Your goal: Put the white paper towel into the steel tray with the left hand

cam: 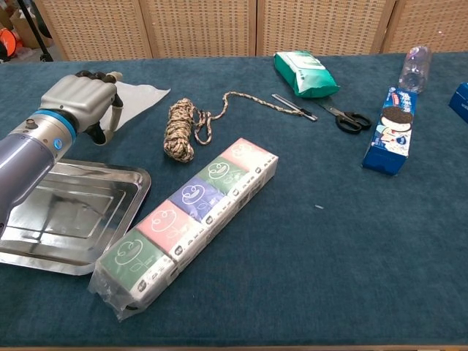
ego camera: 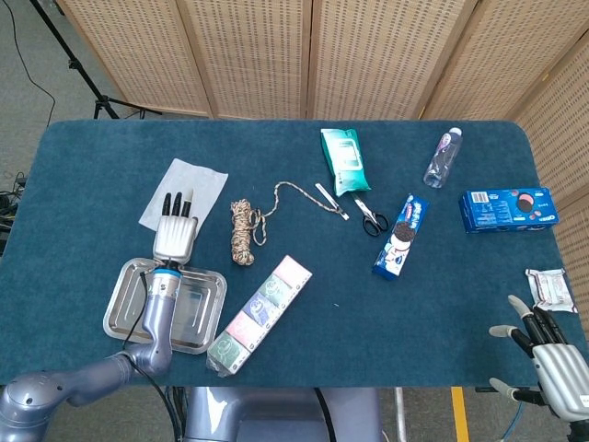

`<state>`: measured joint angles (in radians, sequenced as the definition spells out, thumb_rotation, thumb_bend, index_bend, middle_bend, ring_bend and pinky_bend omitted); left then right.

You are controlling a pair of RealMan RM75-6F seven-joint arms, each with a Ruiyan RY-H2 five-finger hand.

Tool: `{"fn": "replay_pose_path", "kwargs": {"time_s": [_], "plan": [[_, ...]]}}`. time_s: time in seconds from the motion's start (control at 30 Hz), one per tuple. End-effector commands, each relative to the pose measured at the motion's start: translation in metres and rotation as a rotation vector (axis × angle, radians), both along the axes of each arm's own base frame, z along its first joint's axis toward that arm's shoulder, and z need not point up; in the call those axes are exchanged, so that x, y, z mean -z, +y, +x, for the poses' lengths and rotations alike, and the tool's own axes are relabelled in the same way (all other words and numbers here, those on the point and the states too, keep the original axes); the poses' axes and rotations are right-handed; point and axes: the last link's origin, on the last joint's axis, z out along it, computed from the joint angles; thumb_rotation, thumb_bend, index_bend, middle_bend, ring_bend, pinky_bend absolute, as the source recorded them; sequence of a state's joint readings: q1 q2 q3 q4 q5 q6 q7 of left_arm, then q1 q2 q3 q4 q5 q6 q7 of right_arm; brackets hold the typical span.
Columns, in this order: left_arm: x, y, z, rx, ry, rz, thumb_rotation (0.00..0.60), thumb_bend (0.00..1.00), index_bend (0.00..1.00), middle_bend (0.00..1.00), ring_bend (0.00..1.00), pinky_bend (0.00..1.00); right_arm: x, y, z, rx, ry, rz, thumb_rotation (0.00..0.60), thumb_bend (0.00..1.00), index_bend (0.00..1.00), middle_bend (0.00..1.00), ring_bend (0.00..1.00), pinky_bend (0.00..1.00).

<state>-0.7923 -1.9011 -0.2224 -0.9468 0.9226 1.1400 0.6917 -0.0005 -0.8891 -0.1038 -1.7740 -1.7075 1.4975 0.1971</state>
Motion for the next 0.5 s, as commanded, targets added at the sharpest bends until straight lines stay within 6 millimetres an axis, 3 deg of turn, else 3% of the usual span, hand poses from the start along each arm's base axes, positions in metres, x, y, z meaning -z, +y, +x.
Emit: {"fn": "replay_pose_path", "kwargs": {"time_s": [0.03,0.23,0.5], "plan": [[-0.006,0.002,0.003,0.019,-0.006,0.02,0.6,0.48,0.82,0.03,0.0,0.02,0.0,0.0,0.0,0.001,0.0,-0.002,0.6,0.09,0.31,0.0,0.0,0.0],[-0.023,0.003,0.011,0.057,-0.032,0.052,0.6,0.49,0.83,0.03,0.0,0.02,-0.001,0.0,0.0,0.001,0.0,-0.004,0.6,0.09,0.31,0.0,0.0,0.0],[-0.064,-0.004,0.035,0.189,-0.1,0.118,0.6,0.49,0.84,0.03,0.0,0.02,-0.001,0.0,-0.001,0.003,0.002,-0.006,0.6,0.09,0.31,0.0,0.0,0.0]]}}
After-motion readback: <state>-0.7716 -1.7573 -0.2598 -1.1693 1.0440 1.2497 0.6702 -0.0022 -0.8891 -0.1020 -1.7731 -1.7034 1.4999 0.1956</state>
